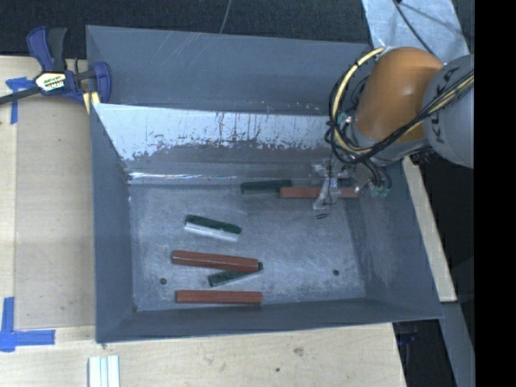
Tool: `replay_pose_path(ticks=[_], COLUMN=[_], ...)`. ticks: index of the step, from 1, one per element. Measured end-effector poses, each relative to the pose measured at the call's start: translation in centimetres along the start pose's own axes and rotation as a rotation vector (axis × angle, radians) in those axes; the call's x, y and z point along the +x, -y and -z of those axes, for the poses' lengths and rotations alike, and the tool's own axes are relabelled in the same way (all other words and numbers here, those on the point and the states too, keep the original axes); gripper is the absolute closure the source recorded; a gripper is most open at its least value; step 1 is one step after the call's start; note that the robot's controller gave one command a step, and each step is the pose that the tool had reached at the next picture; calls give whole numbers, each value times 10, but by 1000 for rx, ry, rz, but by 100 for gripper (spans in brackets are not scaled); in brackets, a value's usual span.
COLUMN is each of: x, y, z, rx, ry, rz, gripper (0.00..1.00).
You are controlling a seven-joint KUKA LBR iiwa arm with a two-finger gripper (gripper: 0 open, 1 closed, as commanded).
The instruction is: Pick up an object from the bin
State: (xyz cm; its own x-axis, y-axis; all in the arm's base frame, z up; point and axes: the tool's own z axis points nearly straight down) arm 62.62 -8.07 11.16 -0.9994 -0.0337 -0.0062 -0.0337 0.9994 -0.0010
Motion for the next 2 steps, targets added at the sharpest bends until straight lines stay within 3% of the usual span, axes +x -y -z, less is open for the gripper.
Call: replay_pose_path(ticks=[2], x=[1], y=[0], z=[40], rx=[0], ry=[1], rz=[0], gripper=[100])
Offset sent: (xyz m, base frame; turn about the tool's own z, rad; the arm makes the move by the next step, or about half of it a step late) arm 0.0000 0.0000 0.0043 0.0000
